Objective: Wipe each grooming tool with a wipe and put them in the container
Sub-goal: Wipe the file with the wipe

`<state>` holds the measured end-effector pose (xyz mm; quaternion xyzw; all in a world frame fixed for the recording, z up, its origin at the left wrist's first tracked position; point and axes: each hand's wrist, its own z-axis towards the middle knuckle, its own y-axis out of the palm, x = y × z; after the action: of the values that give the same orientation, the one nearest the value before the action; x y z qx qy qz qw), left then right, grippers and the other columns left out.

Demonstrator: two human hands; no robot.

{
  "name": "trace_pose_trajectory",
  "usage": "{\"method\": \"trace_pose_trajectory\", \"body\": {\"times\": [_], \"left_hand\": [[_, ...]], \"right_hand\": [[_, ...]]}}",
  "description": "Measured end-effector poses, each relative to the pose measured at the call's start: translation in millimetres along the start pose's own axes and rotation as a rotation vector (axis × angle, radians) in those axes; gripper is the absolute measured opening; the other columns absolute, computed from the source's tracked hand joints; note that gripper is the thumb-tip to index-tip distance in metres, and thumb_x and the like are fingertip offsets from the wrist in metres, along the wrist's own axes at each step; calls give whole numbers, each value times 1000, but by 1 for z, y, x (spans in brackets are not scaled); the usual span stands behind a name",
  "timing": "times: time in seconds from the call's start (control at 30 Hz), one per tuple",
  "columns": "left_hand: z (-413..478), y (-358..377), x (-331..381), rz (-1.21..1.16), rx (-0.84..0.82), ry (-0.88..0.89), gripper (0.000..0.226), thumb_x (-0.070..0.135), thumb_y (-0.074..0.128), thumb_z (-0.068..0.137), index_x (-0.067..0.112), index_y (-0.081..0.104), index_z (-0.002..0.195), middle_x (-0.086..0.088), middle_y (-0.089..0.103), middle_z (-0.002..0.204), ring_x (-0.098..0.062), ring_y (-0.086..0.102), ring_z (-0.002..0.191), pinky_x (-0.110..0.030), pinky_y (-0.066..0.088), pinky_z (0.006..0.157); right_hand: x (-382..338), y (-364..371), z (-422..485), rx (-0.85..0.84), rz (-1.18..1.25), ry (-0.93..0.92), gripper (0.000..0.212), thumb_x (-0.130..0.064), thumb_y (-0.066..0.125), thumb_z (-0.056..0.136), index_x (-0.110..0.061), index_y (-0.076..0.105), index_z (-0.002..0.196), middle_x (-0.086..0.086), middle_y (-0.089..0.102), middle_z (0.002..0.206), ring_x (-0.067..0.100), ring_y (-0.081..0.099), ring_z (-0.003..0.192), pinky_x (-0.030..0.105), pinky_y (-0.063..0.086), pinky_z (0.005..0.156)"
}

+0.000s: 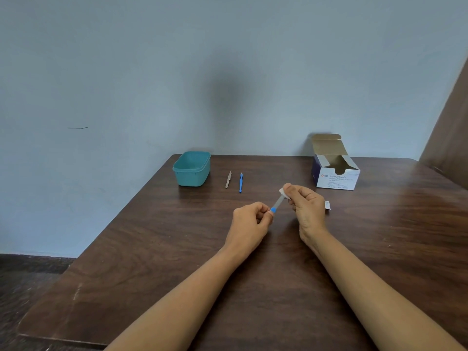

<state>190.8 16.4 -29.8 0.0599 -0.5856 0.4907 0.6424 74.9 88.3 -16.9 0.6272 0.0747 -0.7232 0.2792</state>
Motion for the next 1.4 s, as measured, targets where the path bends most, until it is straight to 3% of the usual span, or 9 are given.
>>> {"method": "trace_pose_trajectory", "body": {"times": [0.2,0.37,0.5,0.7,0.93,1.03,1.1,1.2,1.4], "left_hand": [[0,0,1,4,4,4,8,25,60,93,23,66,89,5,69,79,-9,66,73,-26,58,70],[-1,-1,1,-9,13,-3,8,24,60,93,23,66,89,7,68,78,-7,66,74,-25,58,72],[-1,0,1,4,17,15,9,23,60,93,19,66,90,6,69,78,-8,66,73,-26,58,73],[-1,-1,0,-17,52,2,9,22,59,94,19,67,89,6,69,76,-10,66,71,-29,58,70],[1,-2,-2,-27,91,29,8,22,58,94,21,66,91,7,69,77,-6,66,72,-23,56,72],[1,-4,-2,-65,82,21,8,22,59,93,19,66,89,6,70,76,-6,67,71,-22,57,70],[1,-3,-2,-82,63,18,7,22,60,93,19,66,89,5,69,76,-6,67,71,-20,56,68],[-1,-1,0,-84,36,30,6,23,61,93,21,64,89,6,69,77,-6,66,71,-19,56,65],[1,-1,0,-66,54,47,5,21,60,93,23,64,91,8,69,77,-2,65,73,-16,54,70]], "right_hand": [[0,-2,2,-24,-18,20,12,-10,63,89,-6,71,96,-4,69,83,-4,62,69,11,45,66],[-3,0,0,-45,14,70,8,-9,73,79,-13,72,86,-9,71,82,-10,62,66,11,45,64],[-2,-1,0,-71,-27,142,17,-17,77,76,-10,74,92,-7,68,76,-2,57,59,10,41,54],[-6,-1,-5,-214,-163,120,17,-17,72,82,-7,74,96,-1,69,79,5,52,66,6,40,51],[-6,2,-8,-307,-224,141,11,-15,72,80,-13,76,91,-5,74,89,-4,66,78,10,45,69],[-8,5,-9,-283,-244,140,14,-14,73,80,-9,76,93,-4,74,86,-9,63,72,6,44,64],[-9,5,-9,-240,-265,160,11,-15,73,81,-10,76,90,-2,73,85,-3,62,74,7,43,61],[-9,6,-8,-183,-281,196,4,-13,73,80,-15,76,82,0,72,85,7,59,84,18,42,67],[-12,5,-8,-189,-235,261,5,-16,70,83,-19,75,84,0,71,93,12,57,90,21,43,70]]}}
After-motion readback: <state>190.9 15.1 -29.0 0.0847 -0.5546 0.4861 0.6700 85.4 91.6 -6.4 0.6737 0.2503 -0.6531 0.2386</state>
